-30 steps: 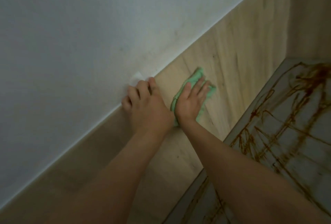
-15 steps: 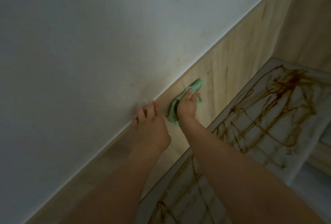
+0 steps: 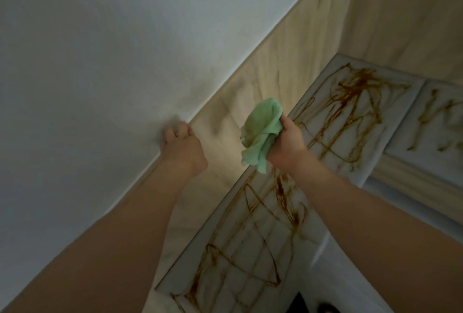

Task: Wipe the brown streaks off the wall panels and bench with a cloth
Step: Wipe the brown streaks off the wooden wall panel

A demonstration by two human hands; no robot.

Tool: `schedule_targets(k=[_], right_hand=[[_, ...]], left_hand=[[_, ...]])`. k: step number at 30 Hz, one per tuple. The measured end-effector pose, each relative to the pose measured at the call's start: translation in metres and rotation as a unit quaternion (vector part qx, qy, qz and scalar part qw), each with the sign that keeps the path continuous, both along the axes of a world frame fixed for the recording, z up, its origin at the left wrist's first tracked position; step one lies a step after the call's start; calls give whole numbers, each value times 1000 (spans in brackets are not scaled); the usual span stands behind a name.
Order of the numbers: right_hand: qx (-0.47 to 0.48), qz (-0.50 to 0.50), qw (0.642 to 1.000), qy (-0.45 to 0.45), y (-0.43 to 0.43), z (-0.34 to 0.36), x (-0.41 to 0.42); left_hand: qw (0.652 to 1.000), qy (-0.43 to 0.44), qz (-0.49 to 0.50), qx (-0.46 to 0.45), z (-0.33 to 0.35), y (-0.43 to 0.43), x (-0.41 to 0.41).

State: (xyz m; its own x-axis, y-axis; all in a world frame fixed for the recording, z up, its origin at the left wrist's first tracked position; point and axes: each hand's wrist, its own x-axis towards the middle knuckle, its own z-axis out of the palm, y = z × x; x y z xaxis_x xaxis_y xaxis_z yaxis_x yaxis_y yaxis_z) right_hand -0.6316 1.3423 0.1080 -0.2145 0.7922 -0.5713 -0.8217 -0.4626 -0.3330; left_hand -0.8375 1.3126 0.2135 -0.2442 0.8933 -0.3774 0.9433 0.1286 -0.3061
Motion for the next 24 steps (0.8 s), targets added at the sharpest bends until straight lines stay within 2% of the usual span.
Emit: schedule_targets(k=[4, 6, 10, 12, 15, 18, 19, 24], right_hand=[[-7, -33, 999, -35, 10, 10, 25], [-18, -39, 997, -66, 20, 12, 25], [-24, 0, 987, -162, 44, 6, 11], [12, 44, 973, -226, 61, 4, 0], [94, 56, 963, -246, 97, -4, -28], [226, 1, 902, -368, 127, -11, -71], [237, -18, 875, -422, 138, -19, -86], [150, -101, 875, -448, 170, -60, -109]], left_hand=[[998, 34, -38, -45, 25, 20, 2], [998, 20, -38, -39, 45, 34, 13], [993, 21, -108, 28, 64, 76, 39], [983, 24, -174, 60, 59, 102, 49], [947, 43, -301, 105, 44, 146, 63], [895, 77, -419, 129, 39, 172, 77], [884, 88, -440, 131, 36, 182, 82], [837, 147, -510, 129, 1, 230, 96]])
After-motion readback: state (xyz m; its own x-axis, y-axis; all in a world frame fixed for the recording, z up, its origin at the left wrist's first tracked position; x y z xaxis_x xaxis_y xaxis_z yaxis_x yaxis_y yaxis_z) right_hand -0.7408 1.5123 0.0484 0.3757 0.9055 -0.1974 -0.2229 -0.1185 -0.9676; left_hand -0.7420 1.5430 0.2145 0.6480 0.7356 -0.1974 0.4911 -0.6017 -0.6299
